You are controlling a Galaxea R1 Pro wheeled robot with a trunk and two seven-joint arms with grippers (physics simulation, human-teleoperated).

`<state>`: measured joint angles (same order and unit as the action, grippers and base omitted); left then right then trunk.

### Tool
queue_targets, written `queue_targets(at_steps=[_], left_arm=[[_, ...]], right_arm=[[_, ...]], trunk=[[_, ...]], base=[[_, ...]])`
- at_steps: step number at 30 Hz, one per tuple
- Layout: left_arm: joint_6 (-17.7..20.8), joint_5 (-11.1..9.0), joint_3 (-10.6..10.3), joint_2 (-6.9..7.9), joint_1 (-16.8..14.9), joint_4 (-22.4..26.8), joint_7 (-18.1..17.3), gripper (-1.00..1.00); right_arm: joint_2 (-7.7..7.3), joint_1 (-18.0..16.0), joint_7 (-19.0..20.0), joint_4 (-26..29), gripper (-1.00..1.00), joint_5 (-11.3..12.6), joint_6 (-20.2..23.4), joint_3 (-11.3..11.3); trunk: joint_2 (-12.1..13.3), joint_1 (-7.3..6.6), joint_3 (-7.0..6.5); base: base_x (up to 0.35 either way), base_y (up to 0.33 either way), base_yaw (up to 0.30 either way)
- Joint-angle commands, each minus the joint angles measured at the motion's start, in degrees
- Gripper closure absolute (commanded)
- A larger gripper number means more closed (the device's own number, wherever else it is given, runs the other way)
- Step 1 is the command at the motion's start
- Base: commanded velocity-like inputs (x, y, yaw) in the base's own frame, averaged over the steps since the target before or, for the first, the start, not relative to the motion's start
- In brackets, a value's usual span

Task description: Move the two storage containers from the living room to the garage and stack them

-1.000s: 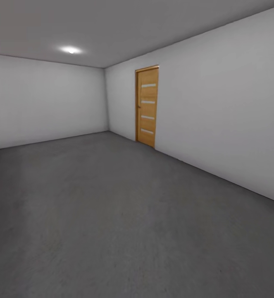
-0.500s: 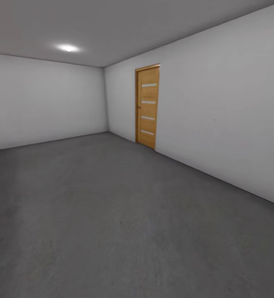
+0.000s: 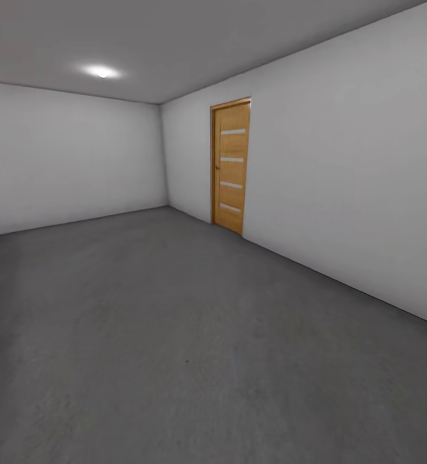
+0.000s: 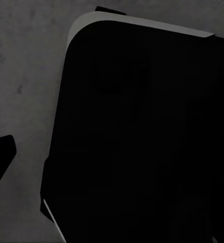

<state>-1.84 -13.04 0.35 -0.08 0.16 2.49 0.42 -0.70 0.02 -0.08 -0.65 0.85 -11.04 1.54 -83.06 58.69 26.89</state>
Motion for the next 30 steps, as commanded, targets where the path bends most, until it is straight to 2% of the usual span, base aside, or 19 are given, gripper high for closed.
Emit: queue_targets(at_steps=[1,30], left_arm=[[-0.1,-0.3,0.0,-0.01,0.0,0.1,0.0,-1.00],[-0.1,-0.3,0.0,-0.01,0.0,0.1,0.0,-1.00]], right_arm=[[0.00,0.0,0.0,-0.1,-1.00,0.1,-0.2,0.2],[0.00,0.0,0.0,-0.1,-1.00,0.1,-0.1,0.1]], trunk=[[0.0,0.04,0.03],[0.0,0.04,0.03]], base=[[0.324,0.000,0.000],[0.324,0.000,0.000]])
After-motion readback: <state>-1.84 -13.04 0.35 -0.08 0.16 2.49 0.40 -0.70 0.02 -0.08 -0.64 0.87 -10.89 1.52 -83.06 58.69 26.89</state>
